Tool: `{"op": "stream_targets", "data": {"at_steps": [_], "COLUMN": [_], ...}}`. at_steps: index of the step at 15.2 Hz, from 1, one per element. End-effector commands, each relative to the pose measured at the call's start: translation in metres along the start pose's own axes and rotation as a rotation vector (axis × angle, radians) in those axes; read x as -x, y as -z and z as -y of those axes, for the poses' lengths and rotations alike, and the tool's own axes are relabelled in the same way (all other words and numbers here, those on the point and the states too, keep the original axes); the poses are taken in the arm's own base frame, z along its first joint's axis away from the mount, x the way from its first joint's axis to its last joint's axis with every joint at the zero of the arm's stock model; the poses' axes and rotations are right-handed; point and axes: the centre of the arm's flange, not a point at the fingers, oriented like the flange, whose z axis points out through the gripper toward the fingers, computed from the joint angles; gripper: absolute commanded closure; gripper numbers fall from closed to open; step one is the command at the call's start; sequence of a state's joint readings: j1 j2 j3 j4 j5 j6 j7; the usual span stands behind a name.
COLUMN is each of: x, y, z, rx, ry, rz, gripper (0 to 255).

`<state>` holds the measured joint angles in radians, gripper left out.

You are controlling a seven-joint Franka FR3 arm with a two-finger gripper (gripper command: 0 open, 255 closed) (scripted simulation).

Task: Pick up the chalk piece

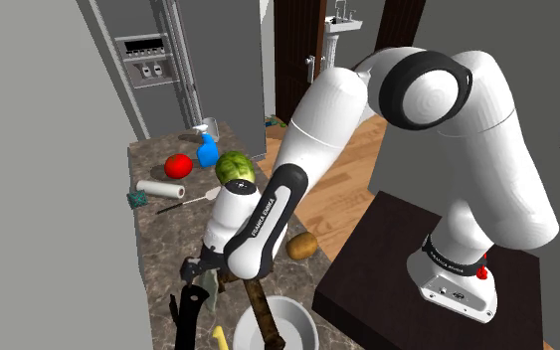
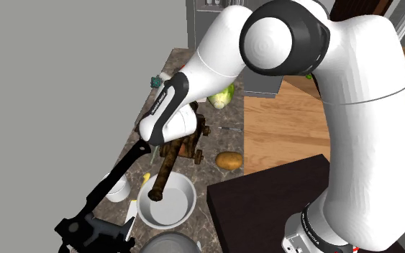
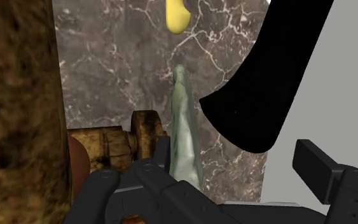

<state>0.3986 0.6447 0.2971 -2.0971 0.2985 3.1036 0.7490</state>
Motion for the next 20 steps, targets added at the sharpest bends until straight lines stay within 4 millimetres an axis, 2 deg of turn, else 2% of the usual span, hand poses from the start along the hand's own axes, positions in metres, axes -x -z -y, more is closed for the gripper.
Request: {"op": "stream_targets", "data": {"at_steps": [1,2,3,4,5,6,8,9,20], "x": [-0.004,-0.001,0.006,0.000,0.001,0.006,0.015,0.000,-0.001], "y": [-0.021,-0.017,-0.021,-0.015,-0.020,-0.013,-0.020,-0.013,0.039], "z": [-0.028,-0.029,-0.024,-0.029,-0.032,-0.033,-0.029,-0.026,-0.002], "rx": [0.052,0.052,0.053,0.051,0.050,0.050,0.051,0.052,0.052], "ry": [-0.025,-0.025,-0.024,-0.025,-0.024,-0.025,-0.023,-0.025,-0.025], "rz": [0.024,0.024,0.022,0.023,0.024,0.024,0.023,0.024,0.024], "gripper": [255,255,255,255,255,255,255,255,255]}}
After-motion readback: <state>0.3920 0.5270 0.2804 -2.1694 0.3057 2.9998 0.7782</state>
